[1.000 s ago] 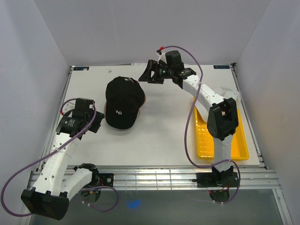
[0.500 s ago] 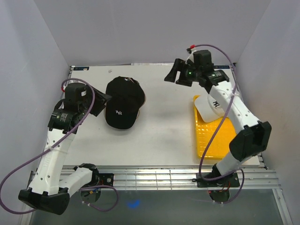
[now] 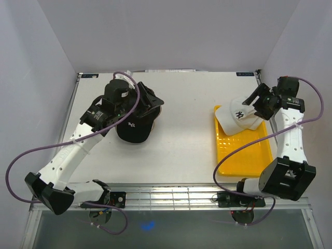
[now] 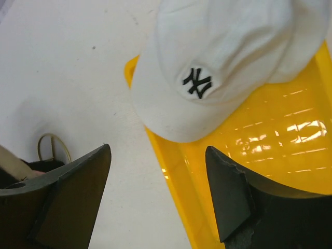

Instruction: Stack the hats

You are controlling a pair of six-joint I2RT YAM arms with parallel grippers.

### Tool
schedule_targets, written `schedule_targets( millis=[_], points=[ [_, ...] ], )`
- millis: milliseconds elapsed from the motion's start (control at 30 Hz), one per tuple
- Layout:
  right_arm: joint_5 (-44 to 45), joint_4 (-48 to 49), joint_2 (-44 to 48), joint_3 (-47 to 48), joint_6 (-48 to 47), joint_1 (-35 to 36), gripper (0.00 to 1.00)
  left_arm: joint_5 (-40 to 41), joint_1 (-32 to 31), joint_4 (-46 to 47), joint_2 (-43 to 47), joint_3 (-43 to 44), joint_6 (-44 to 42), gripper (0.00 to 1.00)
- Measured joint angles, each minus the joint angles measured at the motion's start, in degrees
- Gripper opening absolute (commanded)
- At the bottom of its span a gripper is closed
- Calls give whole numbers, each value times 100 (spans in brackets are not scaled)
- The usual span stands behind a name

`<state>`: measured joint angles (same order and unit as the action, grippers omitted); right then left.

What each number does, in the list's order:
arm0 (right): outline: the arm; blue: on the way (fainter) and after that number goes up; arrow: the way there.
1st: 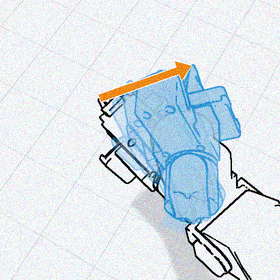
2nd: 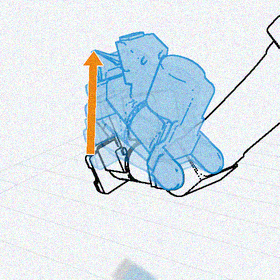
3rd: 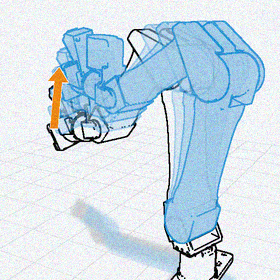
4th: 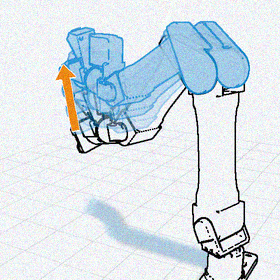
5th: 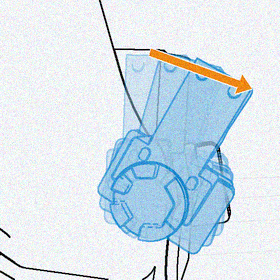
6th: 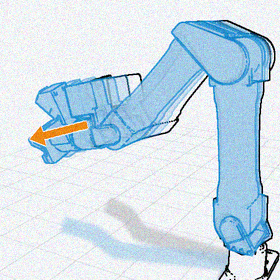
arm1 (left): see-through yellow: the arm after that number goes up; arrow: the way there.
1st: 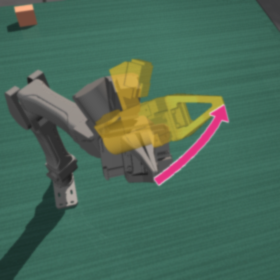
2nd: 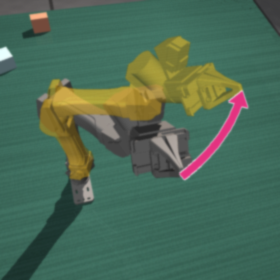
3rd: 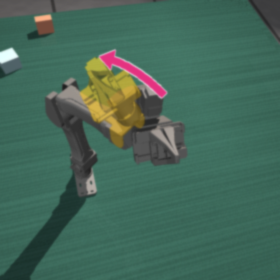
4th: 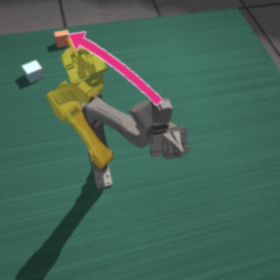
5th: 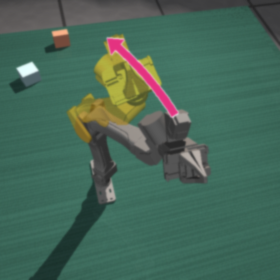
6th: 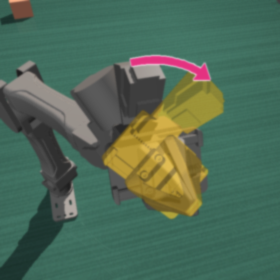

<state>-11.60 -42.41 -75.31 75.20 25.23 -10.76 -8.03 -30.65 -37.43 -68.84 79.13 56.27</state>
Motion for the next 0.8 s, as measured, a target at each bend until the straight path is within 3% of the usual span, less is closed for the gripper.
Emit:
schedule_targets(
  millis=[267,600,800],
  points=[
    [-44,-356,-1075,511,15,-988,77,-17,-734,531,-210,-590,15,65],
    [146,-699,-2166,2081,267,-1115,76,-109,-772,723,22,-839,-79,66],
    [269,-780,-2518,2212,413,-1132,75,-125,-772,721,308,-931,-219,66]
  ],
)
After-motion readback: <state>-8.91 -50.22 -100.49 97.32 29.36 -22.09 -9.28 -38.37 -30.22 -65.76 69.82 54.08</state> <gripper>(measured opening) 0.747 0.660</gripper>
